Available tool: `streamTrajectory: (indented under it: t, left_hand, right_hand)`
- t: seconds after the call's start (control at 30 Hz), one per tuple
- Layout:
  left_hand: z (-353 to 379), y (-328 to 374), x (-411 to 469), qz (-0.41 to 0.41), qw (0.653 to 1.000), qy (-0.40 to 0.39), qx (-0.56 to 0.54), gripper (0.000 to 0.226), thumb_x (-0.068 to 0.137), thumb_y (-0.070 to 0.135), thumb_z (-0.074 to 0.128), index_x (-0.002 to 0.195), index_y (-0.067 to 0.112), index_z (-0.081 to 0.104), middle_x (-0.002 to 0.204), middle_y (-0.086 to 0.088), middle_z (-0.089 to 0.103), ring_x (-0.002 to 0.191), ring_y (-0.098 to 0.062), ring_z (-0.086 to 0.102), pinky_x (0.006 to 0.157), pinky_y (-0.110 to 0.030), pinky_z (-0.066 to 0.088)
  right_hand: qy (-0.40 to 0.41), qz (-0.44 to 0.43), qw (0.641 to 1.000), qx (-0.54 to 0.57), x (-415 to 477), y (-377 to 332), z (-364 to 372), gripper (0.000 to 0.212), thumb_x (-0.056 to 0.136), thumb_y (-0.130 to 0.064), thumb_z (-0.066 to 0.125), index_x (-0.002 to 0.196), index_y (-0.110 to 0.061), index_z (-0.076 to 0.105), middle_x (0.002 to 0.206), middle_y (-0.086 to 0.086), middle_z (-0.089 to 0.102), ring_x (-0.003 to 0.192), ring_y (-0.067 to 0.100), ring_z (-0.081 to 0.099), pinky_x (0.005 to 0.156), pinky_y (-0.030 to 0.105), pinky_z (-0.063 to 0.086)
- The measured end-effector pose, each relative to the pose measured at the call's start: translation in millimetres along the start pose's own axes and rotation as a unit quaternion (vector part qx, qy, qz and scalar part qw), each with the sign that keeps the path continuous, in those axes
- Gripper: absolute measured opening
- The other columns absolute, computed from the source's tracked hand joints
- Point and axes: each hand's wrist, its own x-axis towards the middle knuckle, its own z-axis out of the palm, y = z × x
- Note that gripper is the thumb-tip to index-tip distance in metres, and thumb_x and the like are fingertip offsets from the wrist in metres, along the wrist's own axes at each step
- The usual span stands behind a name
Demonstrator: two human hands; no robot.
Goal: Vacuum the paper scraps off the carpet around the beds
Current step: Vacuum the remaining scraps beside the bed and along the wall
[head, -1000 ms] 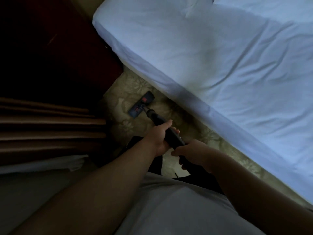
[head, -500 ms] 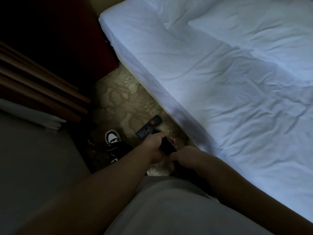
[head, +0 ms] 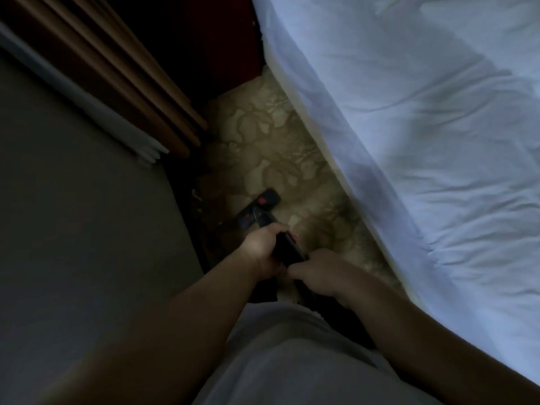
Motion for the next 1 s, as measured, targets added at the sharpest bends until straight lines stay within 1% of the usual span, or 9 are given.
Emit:
streamTrajectory:
  t: [0.1, 0.23, 0.3, 0.43, 0.6, 0.67, 0.73, 0.83, 1.0]
  left_hand:
    - [-47.5, 25.9, 4.1, 0.005, 1.0, 0.027, -0.006, 0.012, 0.095, 0.013, 0.06, 0.091, 0.002, 0.059, 0.077, -0.012, 0.06, 0.07, -0.026, 0.059, 0.063, -0.035, 0.056]
    - [-104.9, 68.7, 17.8, 0.003, 0.999, 0.037, 0.018, 0.017, 0.097, 0.015, 0.062, 0.084, 0.004, 0.062, 0.069, -0.008, 0.063, 0.072, -0.025, 0.06, 0.081, -0.041, 0.053]
    - [-125.3, 85.0, 25.3, 0.006, 0.998, 0.049, 0.033, 0.02, 0.099, 0.016, 0.062, 0.083, 0.004, 0.062, 0.066, -0.007, 0.064, 0.071, -0.024, 0.06, 0.079, -0.04, 0.052]
    - [-151.0, 104.4, 45.3, 0.006, 0.995, 0.078, 0.055, 0.021, 0.097, 0.019, 0.067, 0.109, 0.002, 0.062, 0.075, -0.008, 0.065, 0.075, -0.025, 0.066, 0.069, -0.04, 0.053]
    - [-177.4, 117.6, 66.3, 0.001, 0.995, 0.097, 0.031, 0.027, 0.099, 0.019, 0.066, 0.119, 0.002, 0.06, 0.077, -0.007, 0.064, 0.073, -0.023, 0.065, 0.059, -0.037, 0.053]
    - [-181.5, 115.7, 70.0, -0.016, 0.995, 0.098, 0.034, 0.022, 0.099, 0.02, 0.065, 0.114, 0.003, 0.062, 0.081, -0.007, 0.063, 0.076, -0.023, 0.065, 0.061, -0.037, 0.052]
    - [-182.6, 109.7, 73.4, -0.034, 0.995, 0.092, 0.033, 0.026, 0.099, 0.023, 0.066, 0.115, 0.002, 0.063, 0.084, -0.007, 0.064, 0.079, -0.023, 0.066, 0.063, -0.037, 0.052]
    - [-177.4, 103.6, 69.1, -0.047, 0.994, 0.09, 0.028, 0.037, 0.098, 0.026, 0.067, 0.127, 0.003, 0.06, 0.088, -0.008, 0.065, 0.08, -0.023, 0.067, 0.061, -0.038, 0.051]
    - [-164.1, 82.9, 51.7, -0.065, 0.993, 0.094, 0.024, 0.019, 0.099, 0.023, 0.066, 0.101, 0.004, 0.063, 0.086, -0.008, 0.063, 0.076, -0.022, 0.065, 0.058, -0.039, 0.051]
  right_hand:
    - [-0.026, 0.005, 0.998, 0.059, 24.6, -26.2, 41.4, 0.02, 0.086, -0.023, 0.075, 0.096, -0.006, 0.072, 0.07, 0.007, 0.073, 0.055, 0.019, 0.069, 0.052, 0.027, 0.052]
    - [-0.045, 0.001, 0.993, 0.106, 64.3, -65.3, 88.1, 0.021, 0.088, -0.019, 0.074, 0.103, -0.005, 0.075, 0.072, 0.008, 0.074, 0.062, 0.021, 0.071, 0.056, 0.028, 0.055]
    - [-0.048, -0.002, 0.993, 0.107, 83.3, -81.2, 104.1, 0.022, 0.088, -0.018, 0.074, 0.106, -0.005, 0.075, 0.074, 0.008, 0.074, 0.064, 0.021, 0.072, 0.063, 0.032, 0.06]
    - [-0.061, 0.016, 0.993, 0.103, 117.7, -100.6, 127.6, 0.022, 0.089, -0.016, 0.075, 0.109, -0.005, 0.072, 0.079, 0.012, 0.073, 0.069, 0.024, 0.072, 0.077, 0.043, 0.064]
    - [-0.082, 0.063, 0.993, 0.065, 147.4, -125.3, 146.8, 0.032, 0.096, -0.02, 0.074, 0.12, -0.001, 0.065, 0.091, 0.014, 0.073, 0.071, 0.023, 0.071, 0.057, 0.028, 0.058]
    - [-0.094, 0.078, 0.991, 0.058, 155.1, -124.6, 152.3, 0.037, 0.097, -0.024, 0.074, 0.125, -0.004, 0.062, 0.093, 0.015, 0.073, 0.072, 0.024, 0.073, 0.064, 0.032, 0.06]
    - [-0.09, 0.097, 0.989, 0.069, 155.2, -119.9, 154.9, 0.03, 0.097, -0.021, 0.073, 0.121, -0.006, 0.061, 0.09, 0.015, 0.072, 0.071, 0.025, 0.071, 0.07, 0.035, 0.062]
    - [-0.085, 0.101, 0.99, 0.057, 146.6, -112.8, 152.4, 0.024, 0.097, -0.019, 0.071, 0.114, -0.003, 0.065, 0.08, 0.013, 0.071, 0.062, 0.022, 0.069, 0.056, 0.029, 0.057]
    - [-0.084, 0.11, 0.99, 0.018, 122.2, -94.9, 140.5, 0.026, 0.09, -0.025, 0.072, 0.103, -0.002, 0.074, 0.075, 0.01, 0.076, 0.061, 0.022, 0.07, 0.059, 0.029, 0.054]
